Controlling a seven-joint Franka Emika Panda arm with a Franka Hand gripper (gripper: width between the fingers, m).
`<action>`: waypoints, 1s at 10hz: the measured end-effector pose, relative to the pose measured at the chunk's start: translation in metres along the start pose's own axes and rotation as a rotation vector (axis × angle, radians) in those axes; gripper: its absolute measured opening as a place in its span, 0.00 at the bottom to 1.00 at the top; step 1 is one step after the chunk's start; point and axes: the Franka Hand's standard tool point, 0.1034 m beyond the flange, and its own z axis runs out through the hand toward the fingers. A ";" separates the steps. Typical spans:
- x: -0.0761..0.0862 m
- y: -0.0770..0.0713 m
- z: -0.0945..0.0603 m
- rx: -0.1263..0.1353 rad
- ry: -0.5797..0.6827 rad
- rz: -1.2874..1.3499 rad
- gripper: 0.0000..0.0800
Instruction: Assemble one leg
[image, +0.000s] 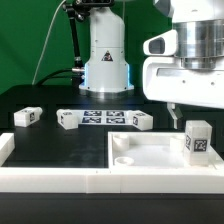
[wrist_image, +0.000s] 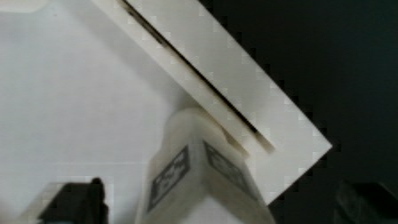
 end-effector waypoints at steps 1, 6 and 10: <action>0.001 0.001 0.000 -0.006 0.005 -0.128 0.81; 0.010 0.004 -0.003 -0.045 -0.002 -0.662 0.81; 0.010 0.004 -0.003 -0.044 -0.003 -0.646 0.47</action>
Offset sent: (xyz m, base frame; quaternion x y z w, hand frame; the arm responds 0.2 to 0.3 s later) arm 0.0136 0.0011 0.0027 -0.0147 -0.0239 -0.2303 0.9727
